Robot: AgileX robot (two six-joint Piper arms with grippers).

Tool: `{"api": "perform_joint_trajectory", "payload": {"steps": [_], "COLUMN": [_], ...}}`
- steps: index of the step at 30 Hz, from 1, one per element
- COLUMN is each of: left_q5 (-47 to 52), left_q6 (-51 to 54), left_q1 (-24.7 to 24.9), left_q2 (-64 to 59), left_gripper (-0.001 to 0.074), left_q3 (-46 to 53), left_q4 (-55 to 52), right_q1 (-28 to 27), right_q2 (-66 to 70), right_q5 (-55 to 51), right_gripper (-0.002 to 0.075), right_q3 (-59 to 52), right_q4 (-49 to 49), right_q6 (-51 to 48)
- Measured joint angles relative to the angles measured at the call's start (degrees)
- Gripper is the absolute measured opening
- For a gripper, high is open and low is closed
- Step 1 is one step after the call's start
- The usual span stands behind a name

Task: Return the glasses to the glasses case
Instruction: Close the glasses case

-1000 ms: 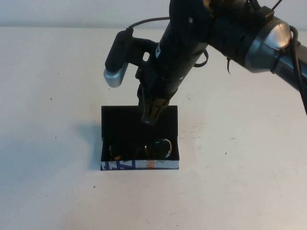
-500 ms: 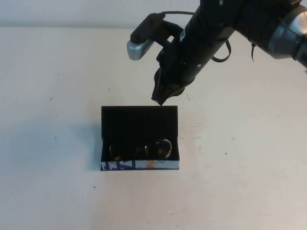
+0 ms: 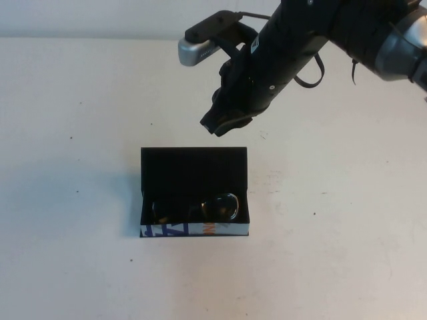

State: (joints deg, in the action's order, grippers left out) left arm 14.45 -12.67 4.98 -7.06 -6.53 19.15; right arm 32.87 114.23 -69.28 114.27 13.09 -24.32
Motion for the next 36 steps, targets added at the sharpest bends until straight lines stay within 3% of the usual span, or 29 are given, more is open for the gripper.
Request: {"api": "perform_joint_trajectory", "payload": {"steps": [7,13,16,19,27,36], "left_q5": [3.14,-8.42,-14.45,-15.42,-14.99,-23.75], "left_q6": [14.43,26.95,28.72,29.19,29.57,29.54], "left_q1": [10.06,22.30,29.21,33.06,34.05,34.05], "left_q2": [-25.27,-44.97,-53.26,-61.61,-74.85,-81.93], "left_gripper": [-0.0001,-0.0001,-0.0001,-0.0001,-0.0001,-0.0001], "left_q3": [-12.11,-15.53,-15.86,-17.82,-26.09,-27.23], "left_q4": [2.43,6.92,7.51,7.78,7.78,4.11], "right_q1": [-0.10,-0.45,-1.11,-2.06,-2.89,-2.89], "right_q2": [0.21,2.01,2.92,3.28,3.51,6.73], "right_q5": [3.11,5.81,6.35,7.35,7.92,10.84], "right_gripper": [-0.0011,-0.0011,-0.0011,-0.0011,-0.0011,-0.0011], "right_q3": [0.00,0.00,0.00,0.00,0.00,3.17], "right_q4": [-0.21,0.28,0.43,0.51,1.53,2.62], "right_q6": [5.64,8.16,9.85,10.68,10.85,11.23]}}
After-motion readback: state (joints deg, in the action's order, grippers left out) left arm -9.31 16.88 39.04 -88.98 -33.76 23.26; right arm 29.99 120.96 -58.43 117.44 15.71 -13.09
